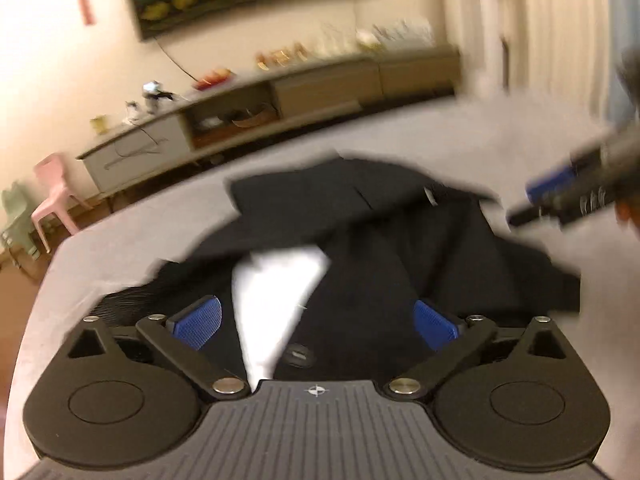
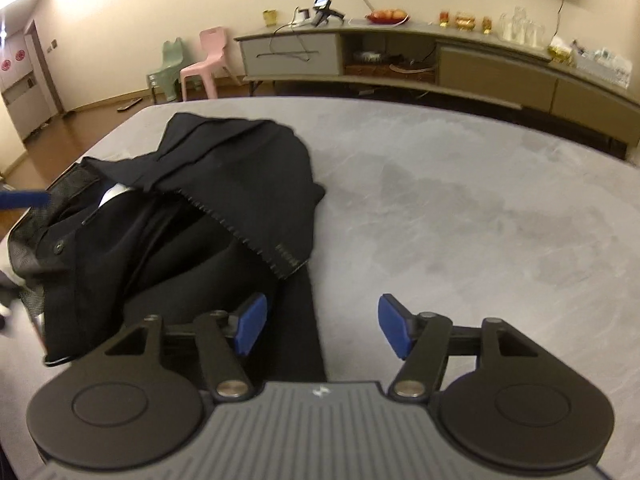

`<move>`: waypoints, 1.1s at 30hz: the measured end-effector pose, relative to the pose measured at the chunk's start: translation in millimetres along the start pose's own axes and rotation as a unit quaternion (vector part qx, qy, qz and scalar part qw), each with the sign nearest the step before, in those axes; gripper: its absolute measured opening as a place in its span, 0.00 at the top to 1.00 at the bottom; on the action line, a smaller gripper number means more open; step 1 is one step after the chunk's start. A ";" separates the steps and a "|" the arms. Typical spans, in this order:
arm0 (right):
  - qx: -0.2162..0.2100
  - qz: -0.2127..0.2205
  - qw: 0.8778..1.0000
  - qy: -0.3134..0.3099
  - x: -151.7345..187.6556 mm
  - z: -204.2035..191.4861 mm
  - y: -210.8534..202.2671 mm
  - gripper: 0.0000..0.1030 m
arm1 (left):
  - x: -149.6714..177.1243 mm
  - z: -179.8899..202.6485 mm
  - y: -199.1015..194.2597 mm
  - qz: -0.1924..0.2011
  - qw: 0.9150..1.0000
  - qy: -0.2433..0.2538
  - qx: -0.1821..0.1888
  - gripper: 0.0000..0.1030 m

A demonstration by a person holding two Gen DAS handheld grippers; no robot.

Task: Fold clothes

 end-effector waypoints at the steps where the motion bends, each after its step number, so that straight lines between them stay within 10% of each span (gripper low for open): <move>1: -0.014 -0.006 1.000 -0.003 5.2 -4.3 2.8 0.37 | 5.2 6.2 10.5 -0.008 1.000 0.006 -0.015 0.01; 5: -0.053 -0.029 0.996 -0.068 20.1 -41.1 14.9 0.26 | 20.1 24.0 26.0 -0.024 1.000 -0.010 -0.012 0.05; 7: -0.049 -0.037 0.991 -0.118 27.2 -60.4 23.2 0.26 | 20.7 23.1 23.7 -0.021 1.000 -0.016 -0.003 0.32; 9: -0.035 -0.045 0.988 -0.142 32.6 -67.9 33.8 0.57 | 17.6 17.3 19.4 -0.016 0.999 -0.027 0.009 0.74; 12: -0.011 -0.041 0.991 -0.127 23.8 -60.1 29.7 0.94 | -14.2 -23.1 5.5 0.036 0.995 -0.093 0.016 0.87; 15: 0.021 0.022 0.996 -0.084 -11.0 -28.2 -14.9 0.96 | -67.9 -119.2 -40.5 0.124 0.970 -0.209 -0.015 0.89; 17: 0.043 0.082 0.995 -0.026 -34.9 8.0 -61.6 0.97 | -88.8 -202.4 -76.6 0.175 0.936 -0.301 -0.049 0.89; 21: 0.116 0.189 0.969 0.111 -52.0 100.1 -158.7 0.97 | -71.4 -305.1 -90.3 0.165 0.894 -0.390 -0.149 0.89; 26: 0.207 0.166 0.945 0.190 -23.8 162.4 -171.2 0.96 | 14.4 -271.0 -7.2 -0.005 0.917 -0.365 -0.161 0.87; 33: 0.199 0.155 0.953 0.167 -18.3 144.5 -159.2 0.95 | 65.5 -200.6 10.1 -0.036 0.948 -0.303 -0.094 0.80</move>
Point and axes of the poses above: each gripper's, at about its wrist camera, not at the fingertips, and y roughly the way its jaws point, z to its right, x to its underside, the point moved 10 cm from there along y, roughly the way its jaws point, and after that the axes turned 9 degrees about -x, right-handed, at the moved point
